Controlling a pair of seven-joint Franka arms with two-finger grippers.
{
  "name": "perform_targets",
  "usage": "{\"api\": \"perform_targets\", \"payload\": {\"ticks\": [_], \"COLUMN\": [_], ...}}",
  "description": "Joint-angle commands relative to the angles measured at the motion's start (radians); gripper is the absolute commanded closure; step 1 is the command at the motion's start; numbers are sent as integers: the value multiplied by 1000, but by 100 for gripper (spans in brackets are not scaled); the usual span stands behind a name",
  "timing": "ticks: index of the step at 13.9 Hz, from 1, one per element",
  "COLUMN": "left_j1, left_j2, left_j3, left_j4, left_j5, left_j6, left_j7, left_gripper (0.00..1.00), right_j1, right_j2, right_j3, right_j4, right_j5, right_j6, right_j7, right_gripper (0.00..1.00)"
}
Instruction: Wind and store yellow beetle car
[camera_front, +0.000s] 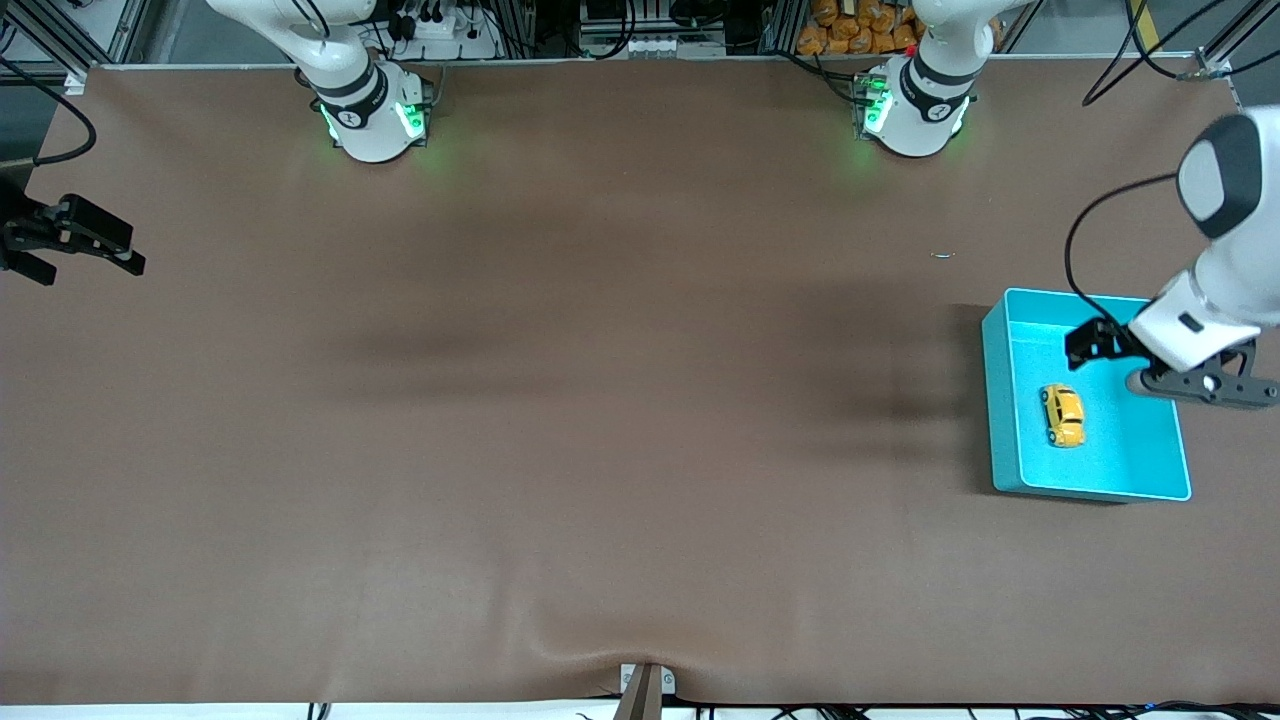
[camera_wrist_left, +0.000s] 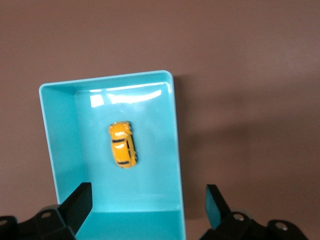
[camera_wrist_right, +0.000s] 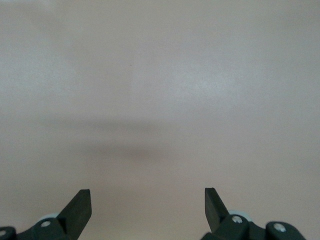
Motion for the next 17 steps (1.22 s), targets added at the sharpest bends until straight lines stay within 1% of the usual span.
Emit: {"api": "perform_targets", "payload": {"ticks": [1, 2, 3, 6, 9, 11, 12, 17], "left_j1": [-235, -308, -353, -410, -407, -407, -406, -404], "left_j2": [-88, -105, -109, -99, -98, -99, -102, -115], "left_j3": [199, 251, 276, 281, 281, 276, 275, 270], "left_j4": [21, 41, 78, 202, 267, 288, 299, 302], "left_j5": [-61, -77, -78, -101, -131, -131, -131, -121], "left_j6": [-129, -169, -210, -350, -454, -467, -493, -530], "left_j7": [-32, -63, -105, -201, -195, -199, -198, -192], "left_gripper": [0, 0, 0, 0, 0, 0, 0, 0], "right_j1": [8, 7, 7, 7, 7, 7, 7, 7], "right_j2": [6, 6, 4, 6, 4, 6, 6, 6], "right_j3": [-1, -1, -1, -1, -1, -1, -1, -1], "right_j4": [15, 15, 15, 15, 15, 15, 15, 15], "right_j5": [-7, -7, -7, -7, -7, -7, -7, -7], "right_j6": [-1, 1, 8, 13, 14, 14, 14, 14], "right_j7": [19, 19, 19, 19, 19, 19, 19, 21], "right_gripper": [0, 0, 0, 0, 0, 0, 0, 0]}}
